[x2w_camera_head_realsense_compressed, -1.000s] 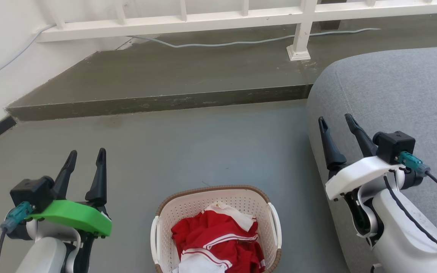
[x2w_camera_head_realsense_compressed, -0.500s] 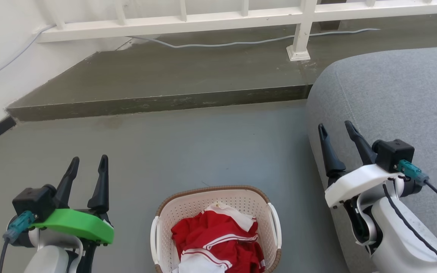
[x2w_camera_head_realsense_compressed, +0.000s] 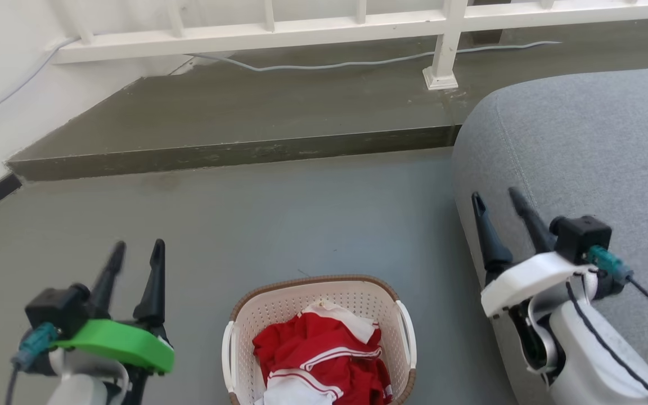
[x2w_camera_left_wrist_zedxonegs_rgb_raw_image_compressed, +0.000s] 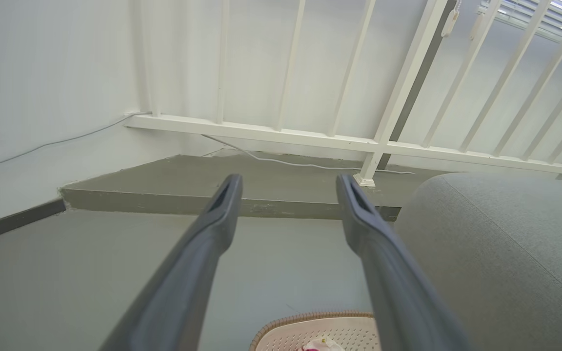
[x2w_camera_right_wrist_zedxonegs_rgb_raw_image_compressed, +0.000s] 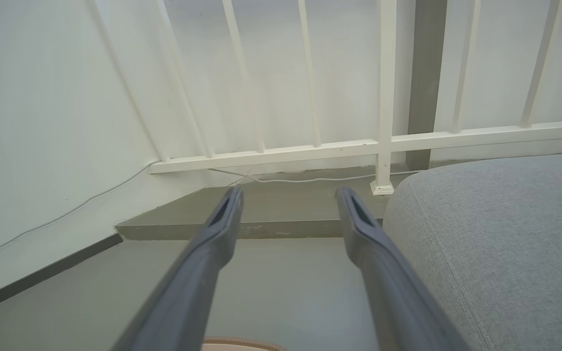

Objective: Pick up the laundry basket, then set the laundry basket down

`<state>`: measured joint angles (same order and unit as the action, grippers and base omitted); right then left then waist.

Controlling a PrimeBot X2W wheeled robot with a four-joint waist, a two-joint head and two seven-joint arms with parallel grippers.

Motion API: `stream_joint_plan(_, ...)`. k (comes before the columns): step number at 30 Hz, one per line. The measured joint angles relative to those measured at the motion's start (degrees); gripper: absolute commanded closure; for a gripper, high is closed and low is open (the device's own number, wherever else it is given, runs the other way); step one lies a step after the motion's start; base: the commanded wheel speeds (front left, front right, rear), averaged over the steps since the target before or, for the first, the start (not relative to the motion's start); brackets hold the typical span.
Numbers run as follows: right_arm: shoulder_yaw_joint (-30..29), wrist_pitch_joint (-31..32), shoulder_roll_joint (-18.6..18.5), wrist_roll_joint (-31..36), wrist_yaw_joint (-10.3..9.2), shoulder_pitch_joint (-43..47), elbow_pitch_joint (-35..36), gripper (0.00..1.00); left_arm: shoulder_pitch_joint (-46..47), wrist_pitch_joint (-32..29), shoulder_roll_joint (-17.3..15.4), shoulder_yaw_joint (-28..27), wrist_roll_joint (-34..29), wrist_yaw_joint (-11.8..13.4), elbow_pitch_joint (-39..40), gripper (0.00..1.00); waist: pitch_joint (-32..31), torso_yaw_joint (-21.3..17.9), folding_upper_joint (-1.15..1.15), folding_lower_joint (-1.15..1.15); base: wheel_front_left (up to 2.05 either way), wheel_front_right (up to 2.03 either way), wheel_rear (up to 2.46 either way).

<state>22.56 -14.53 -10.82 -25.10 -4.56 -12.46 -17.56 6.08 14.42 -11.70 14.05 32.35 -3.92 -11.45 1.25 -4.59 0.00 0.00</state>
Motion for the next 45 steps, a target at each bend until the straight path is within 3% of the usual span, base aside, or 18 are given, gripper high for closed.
stream_joint_plan(9,-0.13,0.47,1.36,-1.15,0.05,3.92,-2.89,1.0,-2.75,-0.8,1.96,0.8,1.54,-0.02,-3.11,1.0,-0.02,0.07,0.0,0.0,0.0,0.0,0.0)
stream_joint_plan(45,-11.21,8.13,3.79,-26.42,4.09,4.73,-1.55,1.0,-2.74,-8.4,4.92,-6.31,23.63,-1.11,-3.56,1.0,-0.45,1.86,0.0,0.0,0.0,0.0,0.0)
